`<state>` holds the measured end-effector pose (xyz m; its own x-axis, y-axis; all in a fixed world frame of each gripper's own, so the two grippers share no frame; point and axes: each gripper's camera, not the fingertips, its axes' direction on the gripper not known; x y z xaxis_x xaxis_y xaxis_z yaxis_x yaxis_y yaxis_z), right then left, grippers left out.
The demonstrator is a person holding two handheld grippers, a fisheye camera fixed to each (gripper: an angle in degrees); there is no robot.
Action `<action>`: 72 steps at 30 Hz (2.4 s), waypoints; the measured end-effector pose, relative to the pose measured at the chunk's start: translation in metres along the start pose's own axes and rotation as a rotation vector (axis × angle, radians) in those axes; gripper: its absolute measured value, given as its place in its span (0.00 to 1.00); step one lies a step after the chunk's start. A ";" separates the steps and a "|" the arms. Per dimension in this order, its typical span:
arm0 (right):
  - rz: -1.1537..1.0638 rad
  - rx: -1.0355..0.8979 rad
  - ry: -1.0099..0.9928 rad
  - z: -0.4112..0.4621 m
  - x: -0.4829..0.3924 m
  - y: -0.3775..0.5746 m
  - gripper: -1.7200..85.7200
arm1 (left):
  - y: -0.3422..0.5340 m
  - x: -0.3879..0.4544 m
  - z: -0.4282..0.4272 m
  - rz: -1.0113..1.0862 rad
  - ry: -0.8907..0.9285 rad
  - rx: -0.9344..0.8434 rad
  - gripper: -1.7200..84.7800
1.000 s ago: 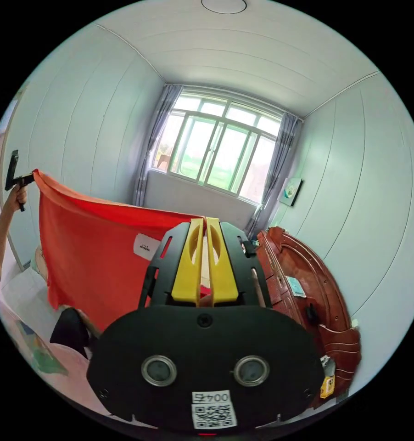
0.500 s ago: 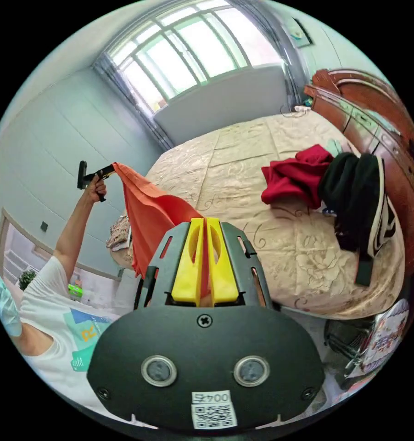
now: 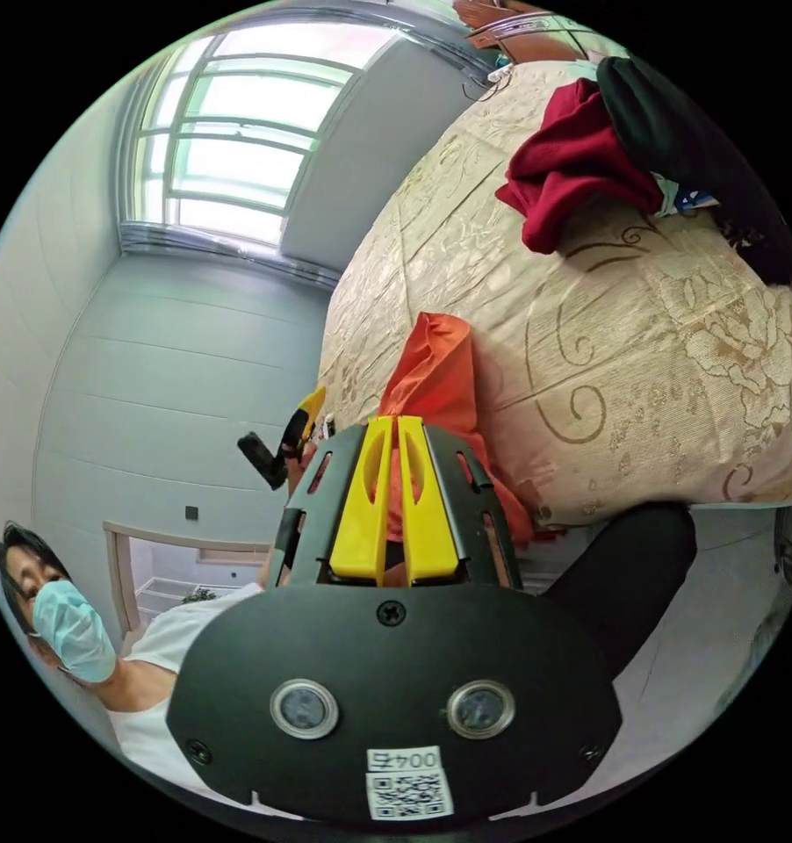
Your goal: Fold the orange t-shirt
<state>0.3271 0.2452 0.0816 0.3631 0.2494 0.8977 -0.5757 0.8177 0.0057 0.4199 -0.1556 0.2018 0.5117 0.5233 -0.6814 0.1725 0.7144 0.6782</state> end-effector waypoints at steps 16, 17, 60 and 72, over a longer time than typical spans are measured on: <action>-0.220 -0.234 -0.019 0.183 -0.086 0.053 0.04 | 0.131 0.135 -0.128 0.067 -0.295 0.149 0.05; -0.258 -0.227 -0.036 0.185 -0.089 0.050 0.07 | 0.131 0.122 -0.139 0.021 -0.201 0.148 0.05; 0.138 -0.084 -0.322 0.333 0.123 -0.061 0.01 | 0.018 0.078 -0.498 -0.407 0.253 0.315 0.05; -0.589 0.474 -0.562 -0.044 -0.196 -0.034 0.01 | -0.263 0.250 -0.644 0.091 0.014 0.446 0.04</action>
<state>0.3073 0.1916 -0.1142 0.3555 -0.5251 0.7732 -0.6947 0.4050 0.5944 -0.0394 0.0860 -0.3245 0.5309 0.5829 -0.6152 0.4745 0.3970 0.7857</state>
